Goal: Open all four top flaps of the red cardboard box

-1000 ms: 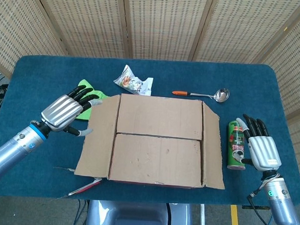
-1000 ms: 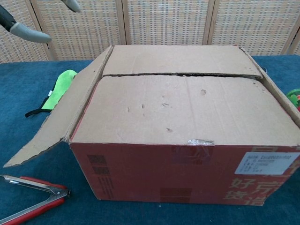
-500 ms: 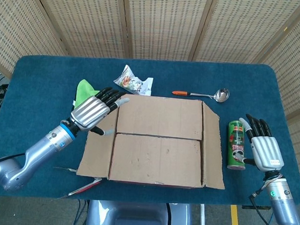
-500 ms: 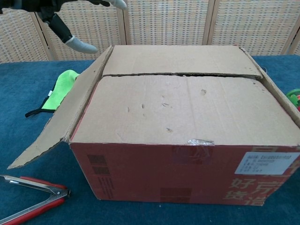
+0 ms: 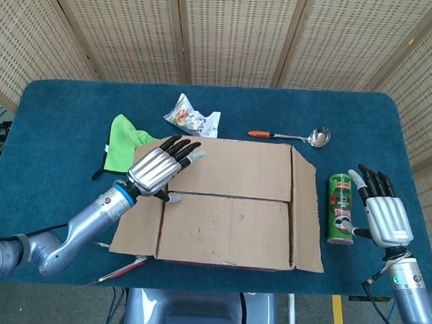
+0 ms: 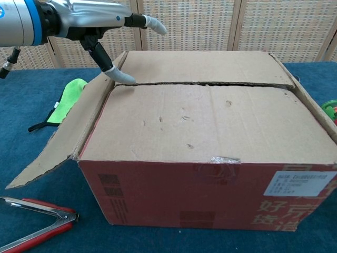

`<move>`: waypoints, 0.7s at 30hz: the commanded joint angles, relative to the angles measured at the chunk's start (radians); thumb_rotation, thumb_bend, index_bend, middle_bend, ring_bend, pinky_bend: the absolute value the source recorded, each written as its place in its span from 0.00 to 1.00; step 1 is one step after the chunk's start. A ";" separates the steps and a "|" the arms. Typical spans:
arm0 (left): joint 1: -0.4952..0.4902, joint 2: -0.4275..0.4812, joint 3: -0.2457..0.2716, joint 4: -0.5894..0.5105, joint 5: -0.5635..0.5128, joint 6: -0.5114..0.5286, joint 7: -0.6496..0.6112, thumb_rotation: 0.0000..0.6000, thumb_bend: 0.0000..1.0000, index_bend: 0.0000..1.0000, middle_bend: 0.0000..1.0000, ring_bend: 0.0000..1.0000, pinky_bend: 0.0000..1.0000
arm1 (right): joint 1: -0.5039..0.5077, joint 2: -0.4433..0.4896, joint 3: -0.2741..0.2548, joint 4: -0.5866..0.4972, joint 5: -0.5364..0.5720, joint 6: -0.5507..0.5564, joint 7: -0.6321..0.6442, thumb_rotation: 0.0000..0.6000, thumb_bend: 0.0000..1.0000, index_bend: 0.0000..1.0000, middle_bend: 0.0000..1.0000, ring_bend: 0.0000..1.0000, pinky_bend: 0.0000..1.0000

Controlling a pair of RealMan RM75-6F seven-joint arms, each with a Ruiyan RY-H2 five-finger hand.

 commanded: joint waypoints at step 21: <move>-0.025 -0.114 0.042 0.077 -0.091 0.097 0.160 0.76 0.22 0.00 0.00 0.00 0.00 | -0.008 0.003 -0.001 0.006 -0.001 0.007 0.010 1.00 0.16 0.00 0.00 0.00 0.00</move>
